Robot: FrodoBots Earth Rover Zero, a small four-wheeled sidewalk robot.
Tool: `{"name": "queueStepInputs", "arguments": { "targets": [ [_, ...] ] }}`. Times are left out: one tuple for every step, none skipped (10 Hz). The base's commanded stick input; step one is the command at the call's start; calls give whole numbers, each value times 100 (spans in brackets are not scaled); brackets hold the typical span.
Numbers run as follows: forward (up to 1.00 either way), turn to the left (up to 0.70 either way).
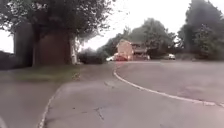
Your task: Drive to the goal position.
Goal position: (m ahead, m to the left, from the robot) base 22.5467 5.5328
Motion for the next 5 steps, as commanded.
{"name": "queueStepInputs", "arguments": {
  "targets": [
    [70,35],
    [70,35],
    [70,13],
    [70,0],
    [70,0]
  ]
}}
